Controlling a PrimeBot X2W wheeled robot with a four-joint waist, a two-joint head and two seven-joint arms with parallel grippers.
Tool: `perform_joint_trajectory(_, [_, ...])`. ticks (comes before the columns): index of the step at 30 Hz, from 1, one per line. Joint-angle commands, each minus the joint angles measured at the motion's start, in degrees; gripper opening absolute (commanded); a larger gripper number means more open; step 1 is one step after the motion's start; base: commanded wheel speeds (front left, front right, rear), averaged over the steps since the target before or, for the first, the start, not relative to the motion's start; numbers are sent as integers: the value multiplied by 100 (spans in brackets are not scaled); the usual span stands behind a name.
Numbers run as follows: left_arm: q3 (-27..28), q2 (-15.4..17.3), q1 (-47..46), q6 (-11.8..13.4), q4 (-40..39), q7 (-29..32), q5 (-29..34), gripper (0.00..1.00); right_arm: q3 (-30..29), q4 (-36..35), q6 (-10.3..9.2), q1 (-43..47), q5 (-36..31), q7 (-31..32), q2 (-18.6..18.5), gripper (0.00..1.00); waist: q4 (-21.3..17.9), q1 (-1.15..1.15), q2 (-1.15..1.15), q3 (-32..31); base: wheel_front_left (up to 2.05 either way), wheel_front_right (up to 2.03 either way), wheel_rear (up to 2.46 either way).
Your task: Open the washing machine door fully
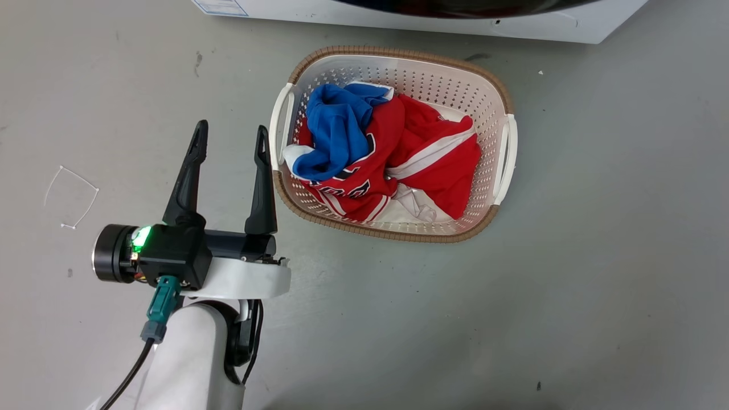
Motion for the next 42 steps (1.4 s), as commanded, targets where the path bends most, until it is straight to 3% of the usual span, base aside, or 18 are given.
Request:
perform_joint_trajectory(1, [11,-6,-87,3,12,-16,-10,100,160,-6,2,22,-35,139,154,0,0,0,0,7,0,0,0])
perform_joint_trajectory(15, [133,-6,133,-38,138,-16,114,100,418,-758,2,934,35,671,201,0,-248,0,0,-464,0,0,0])
perform_joint_trajectory(26, [216,6,431,-53,203,-16,184,100,647,-2107,2,2444,282,1049,187,0,-369,0,0,-1006,0,0,0])
perform_joint_trajectory(34, [246,4,682,-21,269,-16,179,100,822,-2775,2,3531,357,1100,126,0,-412,0,0,-1412,0,0,0])
perform_joint_trajectory(42, [203,1,971,11,356,-16,149,100,1113,-3286,2,4398,556,1124,332,0,-405,0,0,-1881,0,0,0])
